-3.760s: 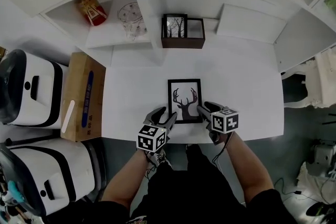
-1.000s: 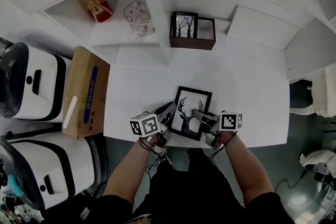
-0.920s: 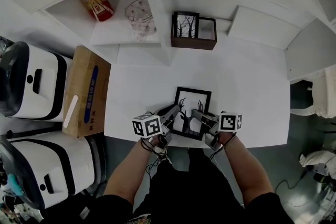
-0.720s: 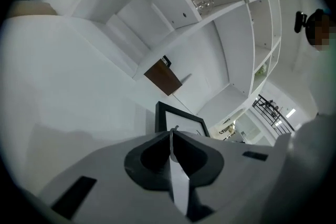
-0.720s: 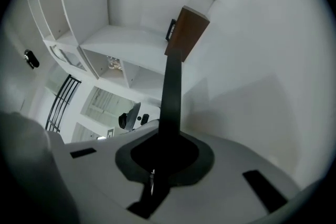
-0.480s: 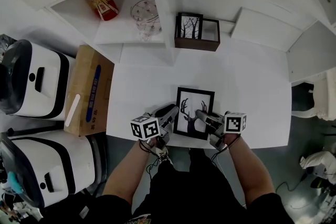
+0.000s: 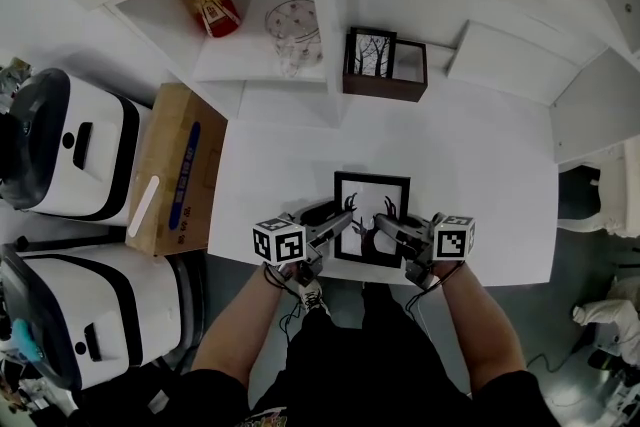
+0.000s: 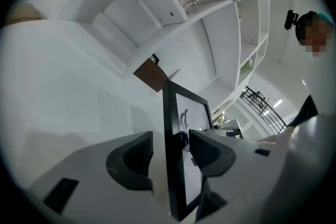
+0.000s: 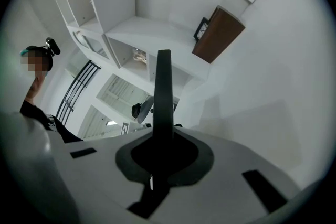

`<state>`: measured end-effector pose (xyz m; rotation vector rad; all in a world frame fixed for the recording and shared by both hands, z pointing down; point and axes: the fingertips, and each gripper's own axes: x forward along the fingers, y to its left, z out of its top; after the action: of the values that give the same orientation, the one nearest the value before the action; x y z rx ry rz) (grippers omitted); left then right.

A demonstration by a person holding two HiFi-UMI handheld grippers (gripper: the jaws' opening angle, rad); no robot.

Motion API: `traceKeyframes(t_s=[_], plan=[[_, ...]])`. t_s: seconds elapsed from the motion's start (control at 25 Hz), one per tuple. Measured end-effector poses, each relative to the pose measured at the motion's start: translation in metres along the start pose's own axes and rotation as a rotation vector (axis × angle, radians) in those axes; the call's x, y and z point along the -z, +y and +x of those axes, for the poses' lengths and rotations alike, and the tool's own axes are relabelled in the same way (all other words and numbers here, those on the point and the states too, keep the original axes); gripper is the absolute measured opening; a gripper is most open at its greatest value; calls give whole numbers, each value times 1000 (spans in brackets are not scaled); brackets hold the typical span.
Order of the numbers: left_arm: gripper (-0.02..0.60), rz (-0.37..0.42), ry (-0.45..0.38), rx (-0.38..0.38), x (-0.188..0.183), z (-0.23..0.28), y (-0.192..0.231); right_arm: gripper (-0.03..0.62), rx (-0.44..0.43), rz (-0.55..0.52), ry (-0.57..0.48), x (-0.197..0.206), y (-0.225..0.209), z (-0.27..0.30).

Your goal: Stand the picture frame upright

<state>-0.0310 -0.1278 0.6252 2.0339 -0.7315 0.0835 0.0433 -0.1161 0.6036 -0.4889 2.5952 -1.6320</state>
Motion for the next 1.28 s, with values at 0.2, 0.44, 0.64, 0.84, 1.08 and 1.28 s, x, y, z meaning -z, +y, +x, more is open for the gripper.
traceKeyframes(t_s=[0.2, 0.44, 0.64, 0.84, 1.08, 1.28], plan=[[141, 27, 0, 80, -6, -10, -22, 9, -49, -45, 30, -1, 14, 2], [112, 35, -28, 194, -17, -31, -44, 9, -150, -59, 48, -7, 42, 3], [120, 83, 15, 279, -16, -45, -69, 9, -224, -129, 123, -2, 68, 11], [81, 143, -2, 280, -26, -54, -87, 9, -243, -201, 175, 3, 86, 23], [41, 210, -31, 281, -37, -75, -103, 14, -244, -279, 175, -2, 105, 31], [32, 256, -32, 291, -45, -89, -109, 51, -232, -370, 226, -2, 116, 40]])
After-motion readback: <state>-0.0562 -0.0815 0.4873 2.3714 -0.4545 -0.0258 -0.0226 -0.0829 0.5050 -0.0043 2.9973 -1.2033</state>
